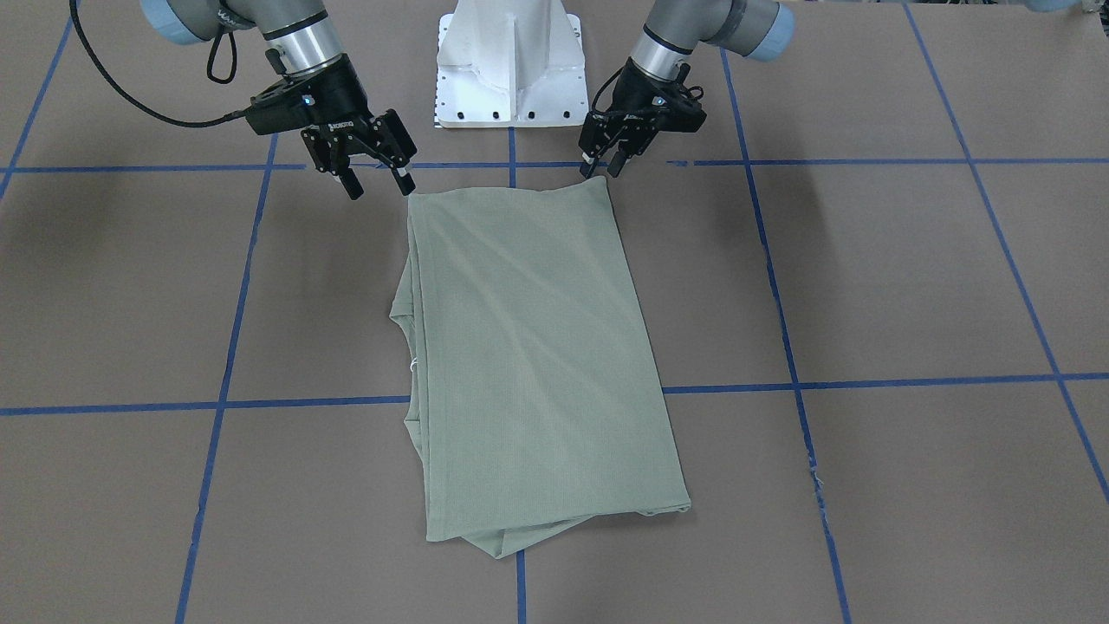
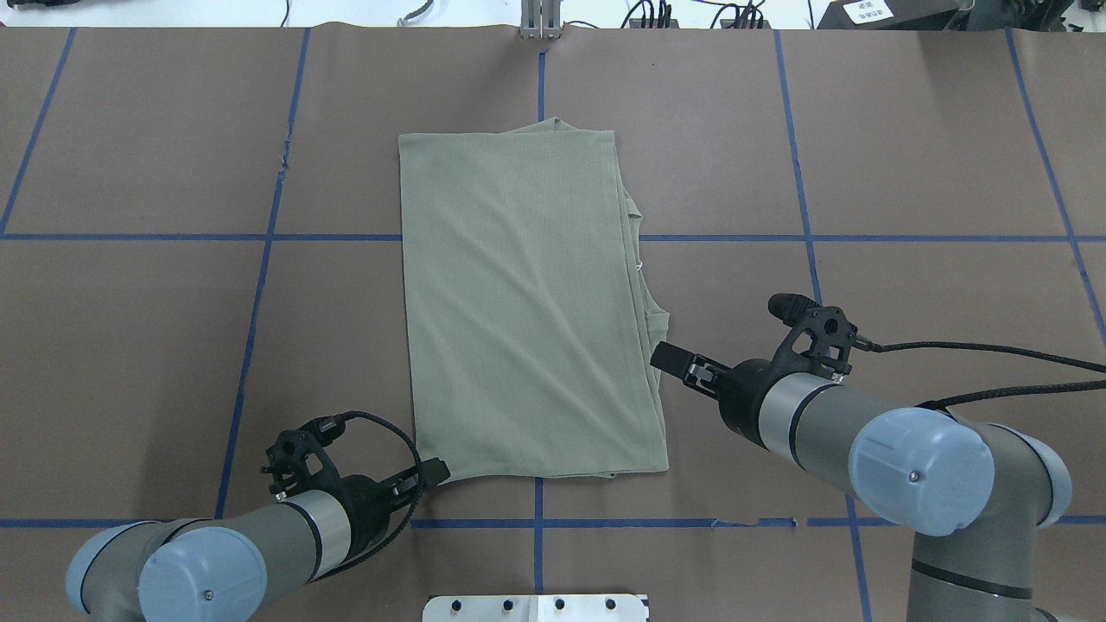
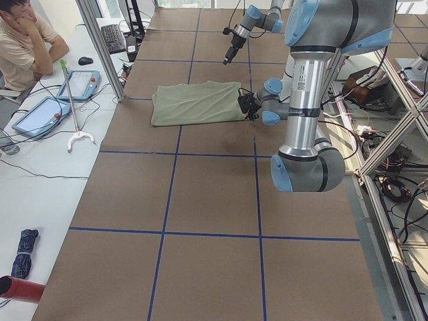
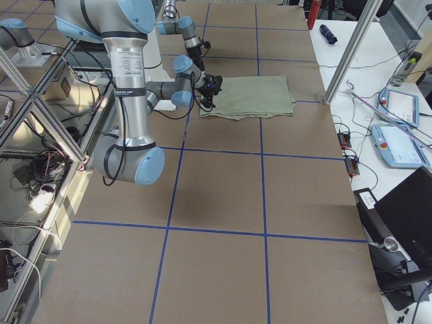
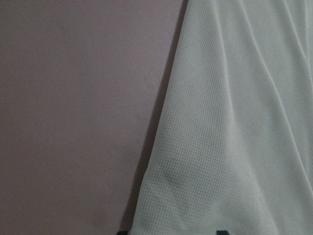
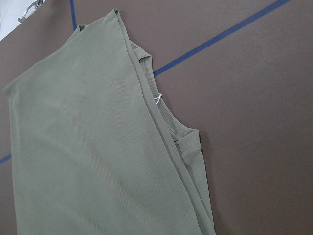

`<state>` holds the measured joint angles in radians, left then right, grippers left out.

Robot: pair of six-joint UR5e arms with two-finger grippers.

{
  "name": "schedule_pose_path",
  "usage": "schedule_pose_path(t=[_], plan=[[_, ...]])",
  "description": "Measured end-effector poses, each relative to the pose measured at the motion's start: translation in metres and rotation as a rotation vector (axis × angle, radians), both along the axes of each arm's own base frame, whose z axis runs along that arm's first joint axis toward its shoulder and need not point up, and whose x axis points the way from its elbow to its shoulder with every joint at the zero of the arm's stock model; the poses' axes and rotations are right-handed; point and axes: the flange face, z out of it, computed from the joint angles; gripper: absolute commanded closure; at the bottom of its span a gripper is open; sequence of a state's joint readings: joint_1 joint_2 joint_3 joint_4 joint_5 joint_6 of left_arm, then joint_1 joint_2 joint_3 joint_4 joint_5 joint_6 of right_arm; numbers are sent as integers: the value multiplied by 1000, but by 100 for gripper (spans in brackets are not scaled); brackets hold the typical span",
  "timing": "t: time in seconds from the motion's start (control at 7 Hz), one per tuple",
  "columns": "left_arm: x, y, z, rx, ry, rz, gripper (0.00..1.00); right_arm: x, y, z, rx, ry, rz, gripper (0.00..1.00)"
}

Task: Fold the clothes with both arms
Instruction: 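Lower both grippers onto the near corners and grasp the shirt edge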

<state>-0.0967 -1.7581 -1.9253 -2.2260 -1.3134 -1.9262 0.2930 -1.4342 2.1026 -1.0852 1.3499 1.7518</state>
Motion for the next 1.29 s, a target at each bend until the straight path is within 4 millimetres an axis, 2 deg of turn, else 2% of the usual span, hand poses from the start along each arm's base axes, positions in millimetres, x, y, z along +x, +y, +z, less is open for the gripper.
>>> schedule_pose_path(t=[0.14, 0.29, 0.43, 0.86, 1.14, 1.29], plan=[[4, 0, 3, -1, -8, 0, 36, 0, 0, 0, 0, -1, 0, 0], [6, 0, 4, -1, -10, 0, 40, 0, 0, 0, 0, -1, 0, 0], [6, 0, 4, -1, -11, -1, 50, 0, 0, 0, 0, -1, 0, 0], [12, -1, 4, -4, -10, -4, 52, -1, 0, 0, 0, 0, -1, 0], [15, -1, 4, -4, -10, -5, 100, -1, 0, 0, 0, 0, -1, 0], [15, -1, 4, -4, -11, -5, 100, -1, 0, 0, -1, 1, -1, 1]])
